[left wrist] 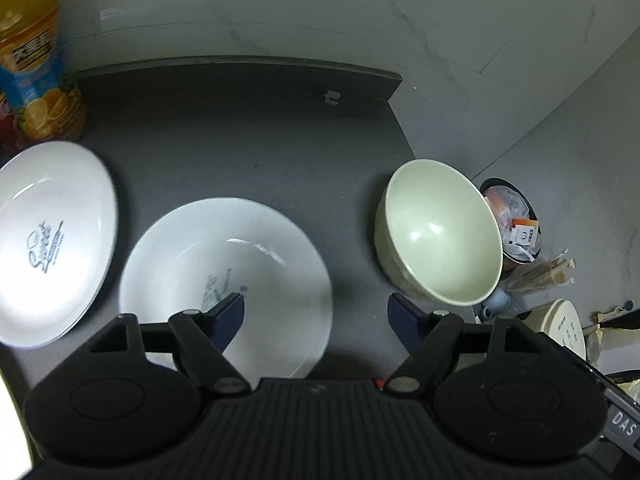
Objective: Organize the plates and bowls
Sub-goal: 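Move both grippers to the second cream bowl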
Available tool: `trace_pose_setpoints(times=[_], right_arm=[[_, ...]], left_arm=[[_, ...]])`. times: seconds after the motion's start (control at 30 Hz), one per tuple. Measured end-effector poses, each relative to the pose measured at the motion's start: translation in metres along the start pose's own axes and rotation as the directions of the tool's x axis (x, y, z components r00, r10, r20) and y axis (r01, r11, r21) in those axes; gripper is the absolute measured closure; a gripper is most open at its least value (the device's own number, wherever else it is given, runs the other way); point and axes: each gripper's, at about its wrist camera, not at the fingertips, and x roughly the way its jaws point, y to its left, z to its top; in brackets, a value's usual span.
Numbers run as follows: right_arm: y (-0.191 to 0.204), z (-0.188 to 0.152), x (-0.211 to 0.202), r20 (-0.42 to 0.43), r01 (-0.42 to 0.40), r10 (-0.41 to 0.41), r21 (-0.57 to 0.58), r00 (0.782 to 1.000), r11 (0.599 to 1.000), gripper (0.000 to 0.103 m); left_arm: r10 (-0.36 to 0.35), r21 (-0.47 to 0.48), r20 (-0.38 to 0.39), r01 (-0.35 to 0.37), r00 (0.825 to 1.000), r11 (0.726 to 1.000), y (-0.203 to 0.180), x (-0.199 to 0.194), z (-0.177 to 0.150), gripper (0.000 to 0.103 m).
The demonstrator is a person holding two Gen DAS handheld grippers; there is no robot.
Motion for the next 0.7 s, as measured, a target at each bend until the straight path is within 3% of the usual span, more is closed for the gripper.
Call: trace_pose_setpoints(times=[0.57, 0.7], right_arm=[[-0.043, 0.030, 0.065, -0.102, -0.037, 0.054, 0.161, 0.993, 0.986, 0.036], [-0.042, 0.034, 0.084, -0.140, -0.051, 0.075, 0.170, 0.987, 0.984, 0.037]], left_arm=[[0.010, -0.035, -0.058, -0.012, 0.998, 0.999, -0.045, 0.053, 0.038, 0.026], [0.026, -0.049, -0.085, -0.030, 0.996, 0.998, -0.047, 0.066, 0.042, 0.026]])
